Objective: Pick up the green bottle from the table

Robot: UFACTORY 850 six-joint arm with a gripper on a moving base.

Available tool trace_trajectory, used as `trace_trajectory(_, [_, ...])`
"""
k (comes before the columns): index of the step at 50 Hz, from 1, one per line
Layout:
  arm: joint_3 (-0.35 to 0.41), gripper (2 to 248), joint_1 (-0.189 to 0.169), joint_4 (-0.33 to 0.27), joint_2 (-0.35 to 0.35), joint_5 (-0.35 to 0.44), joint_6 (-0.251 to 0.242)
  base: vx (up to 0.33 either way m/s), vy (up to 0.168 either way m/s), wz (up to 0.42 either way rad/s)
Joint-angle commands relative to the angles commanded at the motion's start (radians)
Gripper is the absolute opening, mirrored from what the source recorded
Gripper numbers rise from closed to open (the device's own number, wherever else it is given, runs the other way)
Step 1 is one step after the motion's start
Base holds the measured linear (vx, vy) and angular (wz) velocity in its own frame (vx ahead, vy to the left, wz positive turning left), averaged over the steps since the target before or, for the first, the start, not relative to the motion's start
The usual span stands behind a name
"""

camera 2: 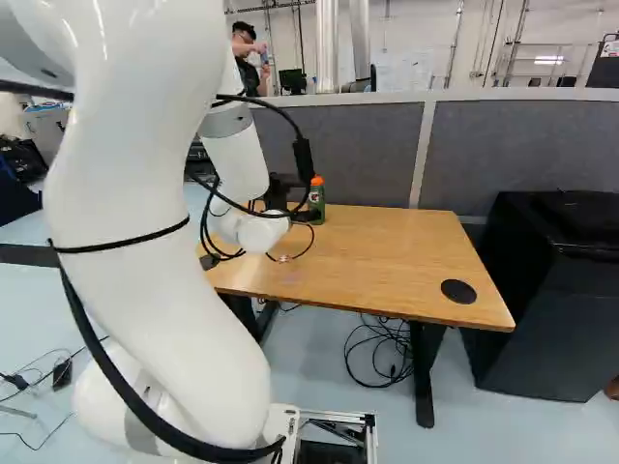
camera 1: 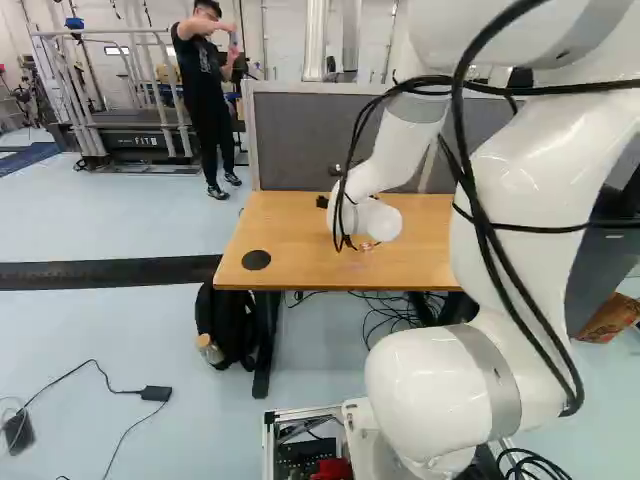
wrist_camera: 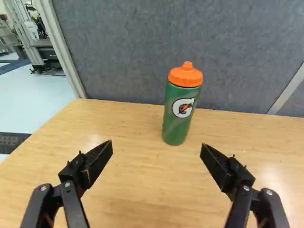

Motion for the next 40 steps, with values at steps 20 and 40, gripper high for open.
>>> trace_trajectory(20, [-0.118, 247, -0.009, 0.0, -0.142, 0.119, 0.0, 0.0, 0.0, 0.0])
trace_trajectory(40, [-0.231, 247, -0.033, 0.0, -0.269, 0.21, 0.0, 0.0, 0.0, 0.0])
